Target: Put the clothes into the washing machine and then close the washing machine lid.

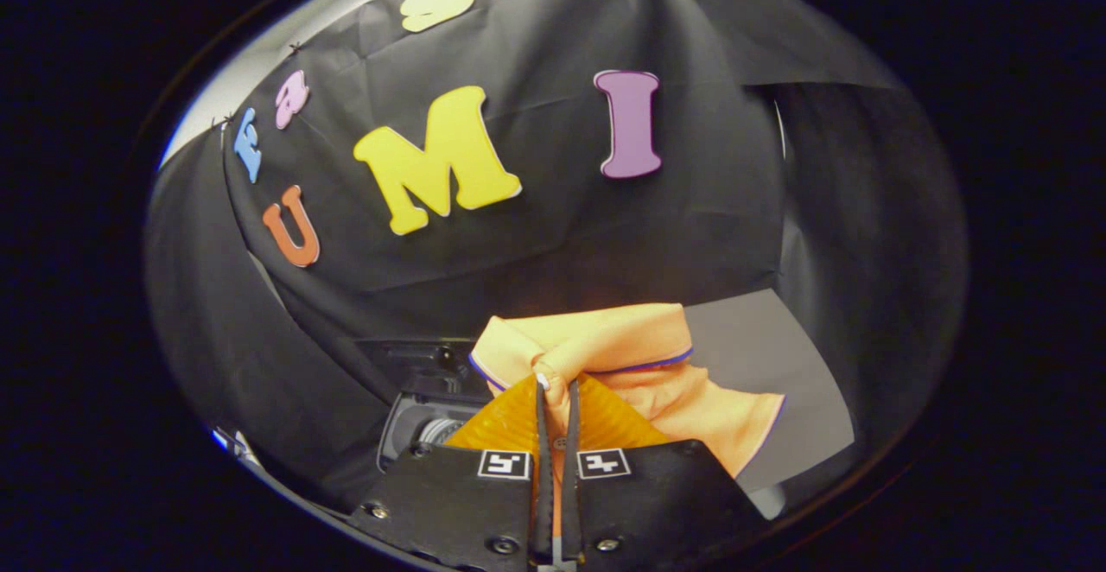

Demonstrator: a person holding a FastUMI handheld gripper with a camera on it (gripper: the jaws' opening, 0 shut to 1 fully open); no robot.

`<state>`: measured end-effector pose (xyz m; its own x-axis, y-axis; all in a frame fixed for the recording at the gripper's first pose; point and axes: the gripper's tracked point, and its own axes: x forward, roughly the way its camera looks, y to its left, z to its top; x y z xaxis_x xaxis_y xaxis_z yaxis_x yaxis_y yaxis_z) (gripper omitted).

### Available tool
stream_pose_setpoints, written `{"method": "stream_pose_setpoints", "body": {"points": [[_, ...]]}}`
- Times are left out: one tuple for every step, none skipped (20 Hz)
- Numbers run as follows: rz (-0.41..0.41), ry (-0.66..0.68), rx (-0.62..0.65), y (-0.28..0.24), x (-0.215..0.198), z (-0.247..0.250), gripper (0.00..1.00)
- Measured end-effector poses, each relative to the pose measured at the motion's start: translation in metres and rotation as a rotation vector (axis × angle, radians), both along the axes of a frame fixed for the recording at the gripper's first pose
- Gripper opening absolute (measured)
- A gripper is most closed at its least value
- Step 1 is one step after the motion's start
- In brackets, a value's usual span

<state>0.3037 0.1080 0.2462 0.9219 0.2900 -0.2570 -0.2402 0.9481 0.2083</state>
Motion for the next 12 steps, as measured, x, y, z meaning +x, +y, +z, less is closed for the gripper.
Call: {"method": "stream_pose_setpoints", "body": {"points": [[0.013, -0.020, 0.001, 0.009, -0.008, 0.009, 0.07], [0.026, -0.036, 0.002, 0.019, -0.015, 0.018, 0.07], [0.038, -0.049, 0.003, 0.029, -0.020, 0.024, 0.07], [0.054, -0.064, 0.007, 0.040, -0.027, 0.032, 0.07], [0.071, -0.077, 0.010, 0.053, -0.033, 0.039, 0.07], [0.085, -0.092, 0.008, 0.064, -0.040, 0.045, 0.07], [0.098, -0.104, 0.004, 0.074, -0.046, 0.052, 0.07], [0.111, -0.113, -0.001, 0.086, -0.052, 0.059, 0.07], [0.123, -0.121, -0.004, 0.098, -0.057, 0.063, 0.07], [0.138, -0.125, -0.003, 0.111, -0.061, 0.068, 0.07], [0.152, -0.127, -0.001, 0.125, -0.066, 0.072, 0.07], [0.169, -0.130, -0.001, 0.139, -0.069, 0.075, 0.07]]}}
